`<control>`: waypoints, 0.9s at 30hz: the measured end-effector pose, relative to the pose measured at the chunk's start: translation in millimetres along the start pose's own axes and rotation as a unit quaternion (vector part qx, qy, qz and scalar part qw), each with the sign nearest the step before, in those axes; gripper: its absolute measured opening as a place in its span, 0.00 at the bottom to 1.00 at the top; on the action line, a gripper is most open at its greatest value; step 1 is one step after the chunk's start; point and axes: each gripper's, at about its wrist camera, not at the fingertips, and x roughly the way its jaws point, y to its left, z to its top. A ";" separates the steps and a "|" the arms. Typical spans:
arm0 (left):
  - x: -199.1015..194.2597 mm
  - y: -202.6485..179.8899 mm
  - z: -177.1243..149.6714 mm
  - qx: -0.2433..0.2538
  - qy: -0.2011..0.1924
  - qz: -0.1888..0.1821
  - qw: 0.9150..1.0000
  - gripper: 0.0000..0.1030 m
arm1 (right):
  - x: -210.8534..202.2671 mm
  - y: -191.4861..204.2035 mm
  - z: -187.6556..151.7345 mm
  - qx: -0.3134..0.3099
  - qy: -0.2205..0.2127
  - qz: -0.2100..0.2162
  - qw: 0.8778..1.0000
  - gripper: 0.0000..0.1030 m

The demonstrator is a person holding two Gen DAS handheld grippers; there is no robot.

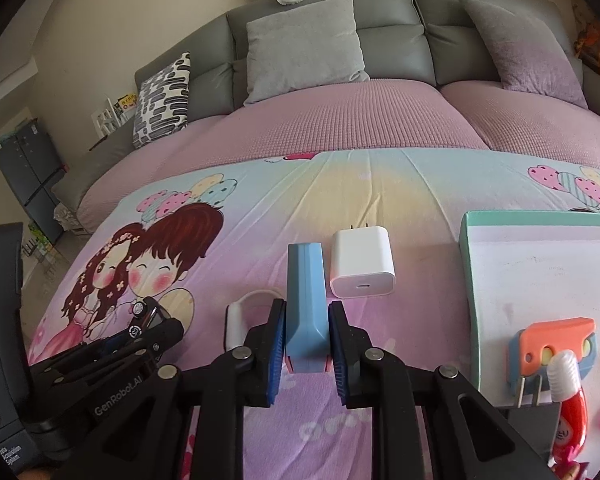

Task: Organize rigid objects
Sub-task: 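Carry the black car and blue-pink case over the tray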

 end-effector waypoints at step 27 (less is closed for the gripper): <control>-83.3 -162.8 1.2 0.138 -0.097 -0.067 0.983 0.33 | -130.5 -137.3 7.4 0.107 -0.085 -0.124 0.983 0.22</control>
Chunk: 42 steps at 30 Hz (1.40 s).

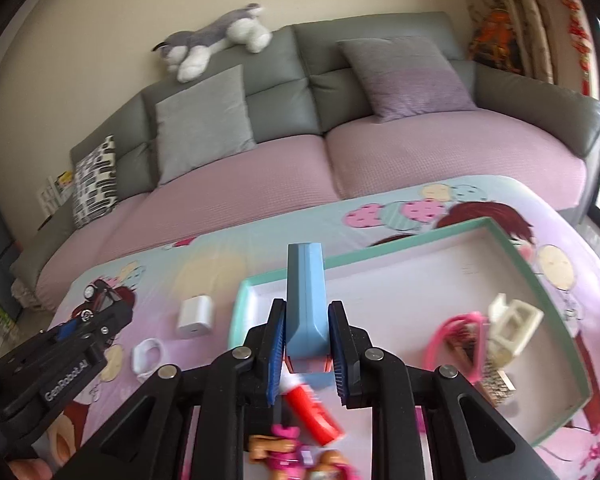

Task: Organize rigid objects
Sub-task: 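Carry the black car and blue-pink case over the tray, then open the left tool to drop the car while the right tool releases the case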

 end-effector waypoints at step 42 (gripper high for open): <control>44.6 -113.9 -26.2 0.091 0.069 -0.078 0.990 0.43 | 11.7 -74.7 -4.7 0.046 0.059 -0.059 0.995 0.22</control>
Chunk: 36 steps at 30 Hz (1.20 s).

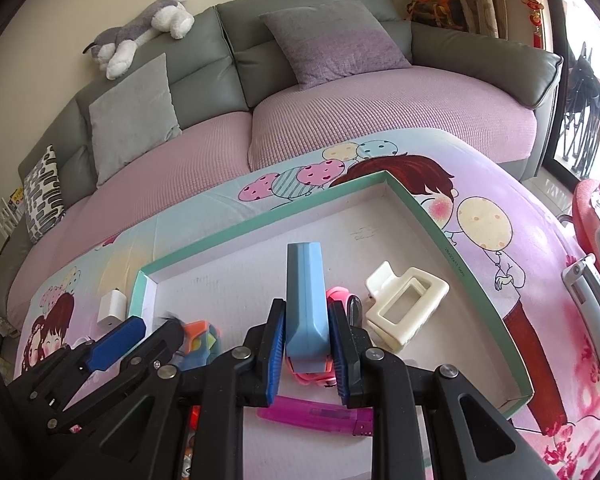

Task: Organize rigid objects
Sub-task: 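Open the left tool to drop the car while the right tool releases the case, then move both open tools back toward the white watch and white charger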

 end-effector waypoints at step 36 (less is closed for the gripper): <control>-20.1 89.9 -9.9 -0.140 -0.017 0.125 0.982 0.85 | -5.0 21.5 -0.7 -0.040 -0.012 -0.005 0.999 0.56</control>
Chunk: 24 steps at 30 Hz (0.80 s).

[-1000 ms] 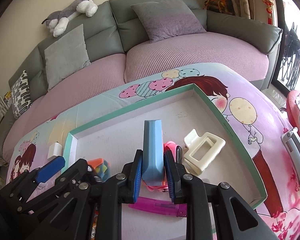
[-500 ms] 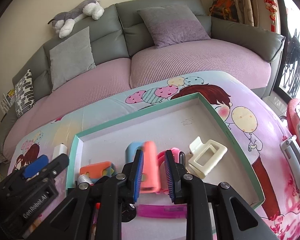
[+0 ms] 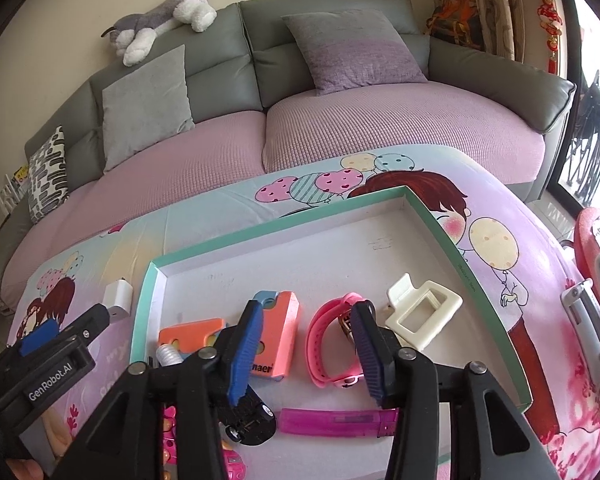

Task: Organize rigid objects
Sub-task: 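Move both open tools back toward the white watch and white charger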

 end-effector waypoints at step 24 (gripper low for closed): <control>4.0 23.8 -3.8 -0.038 -0.012 0.055 0.998 0.94 | 9.3 15.9 -5.1 -0.036 0.007 -0.018 0.999 1.00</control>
